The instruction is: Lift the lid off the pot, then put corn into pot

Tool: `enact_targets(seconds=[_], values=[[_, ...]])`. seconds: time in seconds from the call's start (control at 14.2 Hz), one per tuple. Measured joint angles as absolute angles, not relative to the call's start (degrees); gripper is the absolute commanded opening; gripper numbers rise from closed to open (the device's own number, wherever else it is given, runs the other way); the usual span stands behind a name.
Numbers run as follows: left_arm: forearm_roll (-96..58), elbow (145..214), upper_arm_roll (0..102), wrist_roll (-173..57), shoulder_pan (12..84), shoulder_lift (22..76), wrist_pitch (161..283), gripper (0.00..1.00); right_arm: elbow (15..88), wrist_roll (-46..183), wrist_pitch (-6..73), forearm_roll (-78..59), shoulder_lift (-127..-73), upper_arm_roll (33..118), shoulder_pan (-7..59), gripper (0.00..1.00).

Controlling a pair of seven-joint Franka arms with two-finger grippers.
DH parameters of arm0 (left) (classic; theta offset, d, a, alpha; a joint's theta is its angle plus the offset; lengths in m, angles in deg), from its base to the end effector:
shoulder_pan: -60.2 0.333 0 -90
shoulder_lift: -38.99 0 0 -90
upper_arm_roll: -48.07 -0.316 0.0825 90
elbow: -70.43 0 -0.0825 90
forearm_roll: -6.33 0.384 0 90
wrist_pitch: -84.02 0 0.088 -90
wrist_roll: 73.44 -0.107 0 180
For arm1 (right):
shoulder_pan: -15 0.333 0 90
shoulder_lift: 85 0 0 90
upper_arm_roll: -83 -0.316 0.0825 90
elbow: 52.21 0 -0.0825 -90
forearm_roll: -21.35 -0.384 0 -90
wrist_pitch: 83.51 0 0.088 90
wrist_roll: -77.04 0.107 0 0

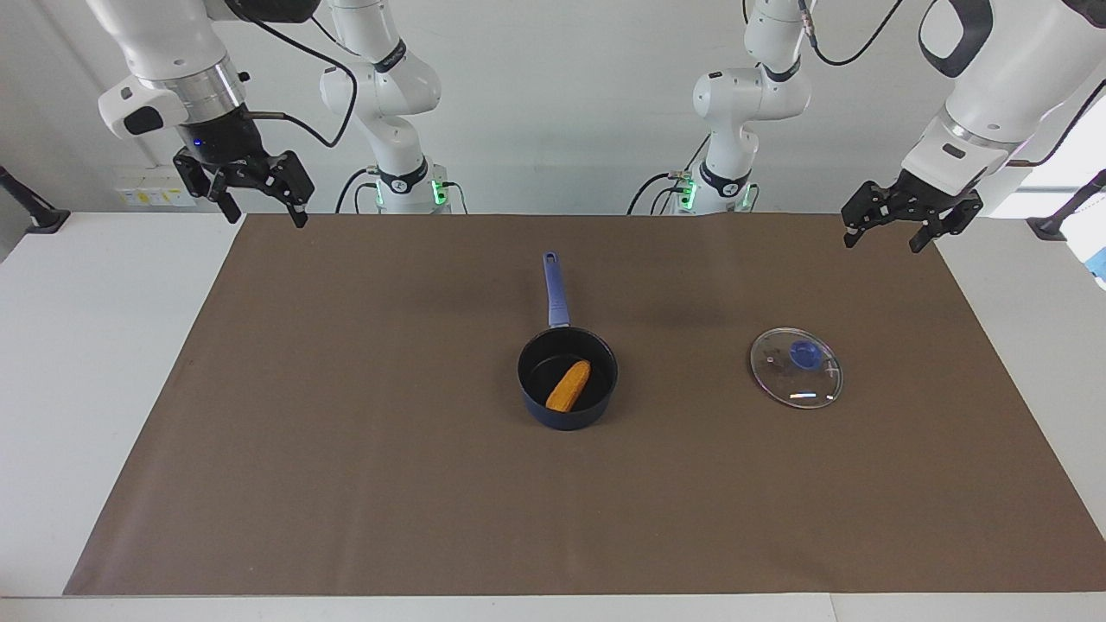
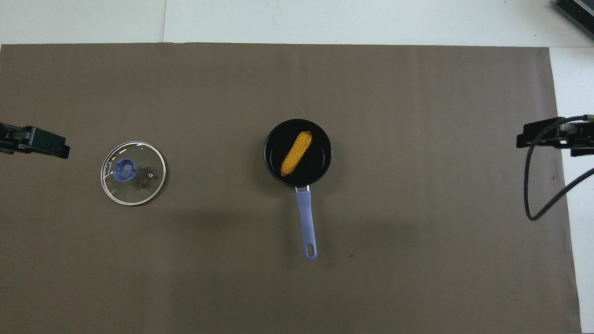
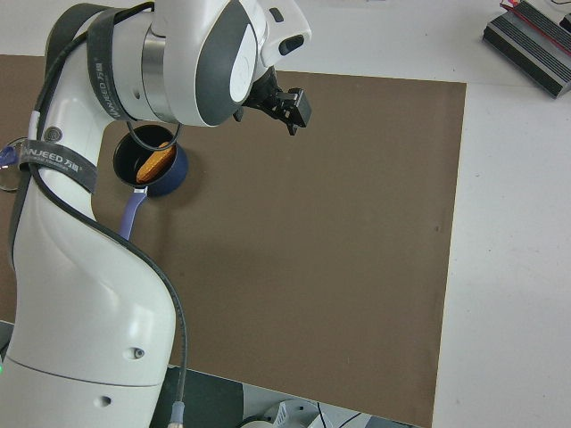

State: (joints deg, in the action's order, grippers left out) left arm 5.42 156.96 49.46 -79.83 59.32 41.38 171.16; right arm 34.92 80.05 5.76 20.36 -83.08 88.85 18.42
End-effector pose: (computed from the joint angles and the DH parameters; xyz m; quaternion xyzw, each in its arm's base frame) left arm 0.5621 -0.0237 0.6253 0.9970 -0.0758 -0.0152 0.0090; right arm 0.5426 -0.0223 0.6653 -0.9982 0.0470 -0.0353 0.0105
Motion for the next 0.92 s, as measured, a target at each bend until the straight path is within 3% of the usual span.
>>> enact_targets(seconds=[0.92], values=[[5.42, 156.96, 49.46, -79.83, 59.32, 41.38, 171.14, 1.0, 35.24, 75.24, -0.7, 20.32, -81.68, 89.24, 18.02, 1.0]])
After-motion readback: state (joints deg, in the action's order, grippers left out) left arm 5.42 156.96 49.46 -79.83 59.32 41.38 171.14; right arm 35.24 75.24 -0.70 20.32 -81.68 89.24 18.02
